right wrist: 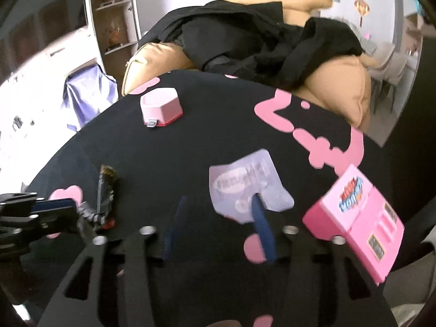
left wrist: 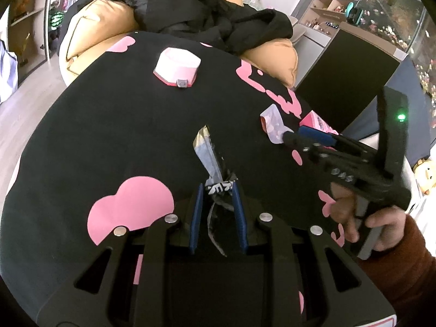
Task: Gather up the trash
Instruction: 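Grasp the clear lavender wrapper with the right gripper, then carry the black-and-silver and lavender wrappers to the trash bag with both grippers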
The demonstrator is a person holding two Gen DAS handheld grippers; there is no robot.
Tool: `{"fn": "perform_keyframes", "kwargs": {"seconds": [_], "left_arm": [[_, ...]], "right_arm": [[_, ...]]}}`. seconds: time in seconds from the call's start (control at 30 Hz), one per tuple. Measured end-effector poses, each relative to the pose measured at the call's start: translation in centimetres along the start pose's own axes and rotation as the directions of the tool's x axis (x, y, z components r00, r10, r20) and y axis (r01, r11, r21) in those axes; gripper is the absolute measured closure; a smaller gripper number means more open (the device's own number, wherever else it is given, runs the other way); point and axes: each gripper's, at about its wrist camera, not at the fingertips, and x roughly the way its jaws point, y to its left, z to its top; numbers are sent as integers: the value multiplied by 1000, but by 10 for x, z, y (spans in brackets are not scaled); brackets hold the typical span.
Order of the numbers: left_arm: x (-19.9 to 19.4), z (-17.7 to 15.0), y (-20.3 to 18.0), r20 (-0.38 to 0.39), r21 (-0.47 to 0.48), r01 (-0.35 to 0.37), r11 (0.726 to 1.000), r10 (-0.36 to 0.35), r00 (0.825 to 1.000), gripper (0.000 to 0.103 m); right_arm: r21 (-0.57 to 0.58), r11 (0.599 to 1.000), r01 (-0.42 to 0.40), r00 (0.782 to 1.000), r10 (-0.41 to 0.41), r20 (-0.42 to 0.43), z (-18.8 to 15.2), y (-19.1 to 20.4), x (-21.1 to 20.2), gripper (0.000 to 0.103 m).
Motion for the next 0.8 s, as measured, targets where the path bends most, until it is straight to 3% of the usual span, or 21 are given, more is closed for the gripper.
{"fn": "perform_keyframes", "kwargs": {"seconds": [0.2, 0.27, 0.33, 0.4, 0.43, 0.5, 0.63, 0.8], "left_arm": [[-3, -1, 5, 9, -4, 0, 1000, 0, 1000, 82], [-6, -1, 5, 21, -2, 7, 1000, -7, 1000, 82], [-10, -1, 6, 27, -6, 18, 1000, -18, 999, 81], [-12, -1, 7, 33, -8, 23, 1000, -23, 999, 77], [-14, -1, 8, 37, -9, 27, 1000, -27, 999, 75], [-15, -1, 9, 39, -10, 36, 999, -36, 999, 71], [-16, -1, 6, 42, -2, 54, 999, -54, 998, 61], [-10, 0, -4, 38, 8, 43, 999, -43, 998, 59]], "right_arm": [[-36, 999, 38, 999, -38, 11, 15, 17, 26, 54], [-54, 994, 93, 996, -93, 8, 20, 20, 36, 54], [-66, 991, 118, 993, -119, -7, 22, 20, 44, 63], [-64, 991, 122, 991, -124, -39, 22, 15, 49, 89], [-50, 993, 111, 992, -114, -49, 20, 10, 46, 93], [-36, 994, 102, 994, -103, -28, 19, 6, 34, 99], [-7, 998, 60, 997, -60, 40, 16, -2, -19, 100], [14, 1000, 26, 995, -27, 96, 8, -12, -74, 100]]}}
